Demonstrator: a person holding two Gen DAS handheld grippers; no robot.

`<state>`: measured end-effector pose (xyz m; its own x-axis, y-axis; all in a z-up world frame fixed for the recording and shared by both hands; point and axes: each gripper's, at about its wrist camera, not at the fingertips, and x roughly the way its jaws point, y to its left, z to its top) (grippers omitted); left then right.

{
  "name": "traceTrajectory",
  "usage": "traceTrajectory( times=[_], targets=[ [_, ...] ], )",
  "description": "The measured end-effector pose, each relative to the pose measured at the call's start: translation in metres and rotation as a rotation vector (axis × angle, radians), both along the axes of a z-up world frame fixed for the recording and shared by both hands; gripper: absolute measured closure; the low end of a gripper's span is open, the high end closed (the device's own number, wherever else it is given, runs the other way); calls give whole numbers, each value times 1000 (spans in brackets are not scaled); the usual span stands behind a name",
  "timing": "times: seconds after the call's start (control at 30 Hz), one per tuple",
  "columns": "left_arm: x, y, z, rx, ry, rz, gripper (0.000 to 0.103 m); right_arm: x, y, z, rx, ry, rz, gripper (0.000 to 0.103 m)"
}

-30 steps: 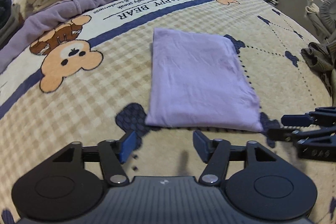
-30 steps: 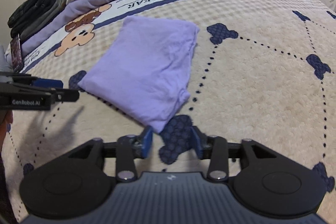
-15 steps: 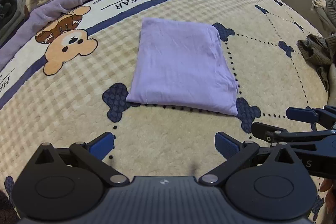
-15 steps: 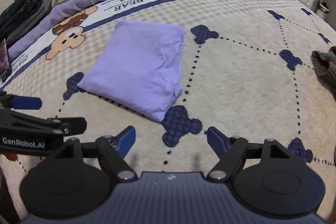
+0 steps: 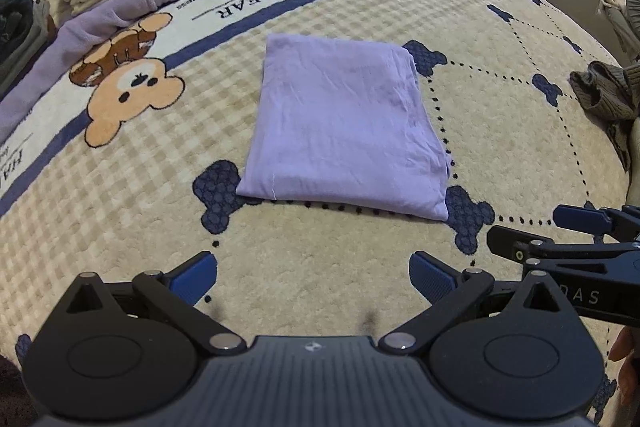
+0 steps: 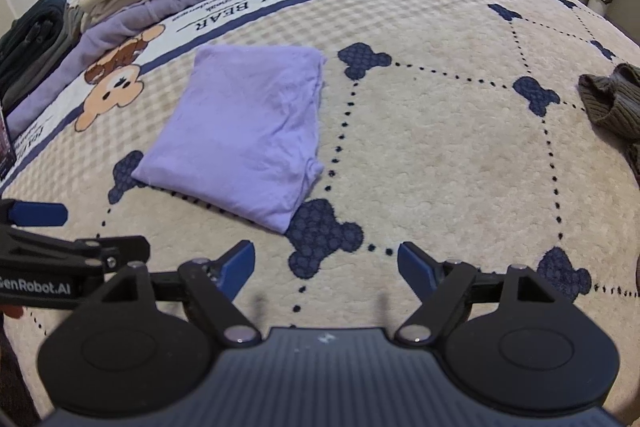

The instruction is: Fold clothes

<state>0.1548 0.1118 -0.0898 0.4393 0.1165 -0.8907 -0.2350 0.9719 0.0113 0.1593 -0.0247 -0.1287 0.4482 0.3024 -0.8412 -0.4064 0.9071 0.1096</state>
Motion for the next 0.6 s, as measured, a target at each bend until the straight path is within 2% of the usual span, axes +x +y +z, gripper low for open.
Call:
traceTrajectory(
  times=[0.6],
  targets=[
    [4, -4, 14, 21, -23, -9, 1, 1, -6, 0, 9, 2, -7, 20]
  ],
)
